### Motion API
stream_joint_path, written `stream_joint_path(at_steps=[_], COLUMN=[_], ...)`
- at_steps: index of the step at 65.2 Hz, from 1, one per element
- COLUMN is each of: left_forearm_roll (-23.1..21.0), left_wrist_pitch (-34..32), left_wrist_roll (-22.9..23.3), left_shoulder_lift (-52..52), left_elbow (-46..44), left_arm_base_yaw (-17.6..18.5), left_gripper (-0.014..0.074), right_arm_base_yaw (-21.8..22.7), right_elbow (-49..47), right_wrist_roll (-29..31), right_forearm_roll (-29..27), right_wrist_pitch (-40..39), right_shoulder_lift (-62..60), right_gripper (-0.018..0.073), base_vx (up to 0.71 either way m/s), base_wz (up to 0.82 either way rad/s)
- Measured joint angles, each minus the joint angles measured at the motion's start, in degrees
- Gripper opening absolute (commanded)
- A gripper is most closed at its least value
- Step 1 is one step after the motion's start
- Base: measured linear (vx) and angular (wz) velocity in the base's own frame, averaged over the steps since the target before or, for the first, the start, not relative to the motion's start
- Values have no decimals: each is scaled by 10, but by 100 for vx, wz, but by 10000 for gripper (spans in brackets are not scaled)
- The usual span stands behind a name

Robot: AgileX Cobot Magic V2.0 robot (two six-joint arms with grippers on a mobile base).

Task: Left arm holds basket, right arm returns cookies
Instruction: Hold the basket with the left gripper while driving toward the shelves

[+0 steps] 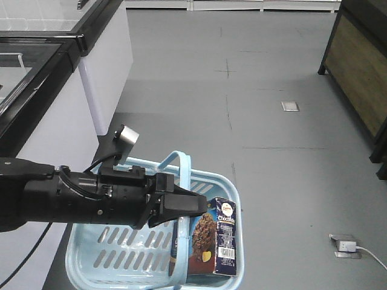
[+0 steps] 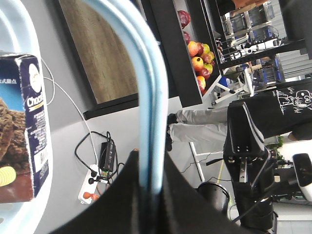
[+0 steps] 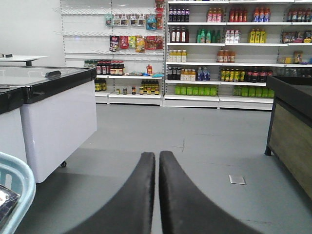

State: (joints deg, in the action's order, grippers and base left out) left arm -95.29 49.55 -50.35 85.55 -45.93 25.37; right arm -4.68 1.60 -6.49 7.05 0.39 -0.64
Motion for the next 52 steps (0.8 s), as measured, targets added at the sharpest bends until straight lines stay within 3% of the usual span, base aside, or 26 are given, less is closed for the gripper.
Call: stream_joint_path(at_steps=[52], left_forearm_roll=[-1], left_wrist_pitch=[-13], left_wrist_roll=[-2], left_shoulder_lift=[0], left_elbow=[1], left_arm_base_yaw=[0], left_gripper=[-6], right_arm_base_yaw=[0], right_elbow=[0], right_wrist_roll=[0], right_forearm_roll=[0], right_wrist_pitch=[0], right_shoulder_lift=[0], right_gripper=[-10], base_vx=[0], base_wz=[0])
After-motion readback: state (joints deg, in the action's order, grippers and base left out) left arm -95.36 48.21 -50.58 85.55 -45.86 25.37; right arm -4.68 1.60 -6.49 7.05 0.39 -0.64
